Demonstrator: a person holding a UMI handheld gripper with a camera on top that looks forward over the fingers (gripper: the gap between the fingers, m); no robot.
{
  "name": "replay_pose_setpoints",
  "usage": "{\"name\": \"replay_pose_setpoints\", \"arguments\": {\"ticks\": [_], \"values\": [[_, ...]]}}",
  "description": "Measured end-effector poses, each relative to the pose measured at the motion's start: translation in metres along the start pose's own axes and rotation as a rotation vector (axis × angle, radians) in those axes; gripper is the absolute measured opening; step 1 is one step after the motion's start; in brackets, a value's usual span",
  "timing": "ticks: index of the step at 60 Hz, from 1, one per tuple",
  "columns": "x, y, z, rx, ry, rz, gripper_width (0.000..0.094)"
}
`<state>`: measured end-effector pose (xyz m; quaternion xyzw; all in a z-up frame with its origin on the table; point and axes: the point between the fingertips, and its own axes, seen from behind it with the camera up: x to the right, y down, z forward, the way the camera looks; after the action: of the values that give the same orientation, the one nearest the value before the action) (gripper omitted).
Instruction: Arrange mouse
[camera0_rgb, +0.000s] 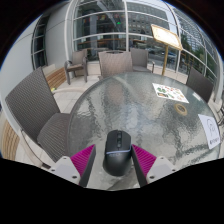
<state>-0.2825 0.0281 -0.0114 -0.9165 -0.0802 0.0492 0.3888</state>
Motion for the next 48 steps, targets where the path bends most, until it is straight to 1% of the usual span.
{"name": "replay_pose_setpoints", "arguments": {"ticks": [5,6,9,14,16,21,23,24,30,33,37,42,43,48], "values": [[-0.003,-0.002,0.010,-0.019,-0.012,-0.006,0.0589],[-0.002,-0.003,0.011,-0.022,-0.008,-0.007,0.0577],[0.000,-0.006,0.013,-0.023,-0.001,-0.010,0.0504],[0.001,-0.005,0.013,-0.041,-0.010,-0.008,0.0474],[0.001,-0.005,0.012,-0.042,-0.010,-0.012,0.0444],[0.001,-0.005,0.014,-0.075,-0.002,-0.003,0.0341],[0.002,-0.004,0.012,-0.093,-0.003,-0.011,0.0333],[0.002,-0.004,0.012,-0.102,-0.001,-0.013,0.0283],[0.006,-0.011,0.003,-0.138,-0.037,0.010,0.0280],[0.018,-0.043,-0.008,-0.091,-0.052,0.001,0.0281],[0.050,-0.095,-0.049,0.017,-0.068,-0.001,0.0282],[0.117,-0.165,-0.098,0.156,-0.030,-0.028,0.0282],[0.129,-0.186,-0.110,0.177,-0.022,-0.031,0.0283],[0.213,-0.245,-0.160,0.299,0.038,-0.052,0.0282]]}}
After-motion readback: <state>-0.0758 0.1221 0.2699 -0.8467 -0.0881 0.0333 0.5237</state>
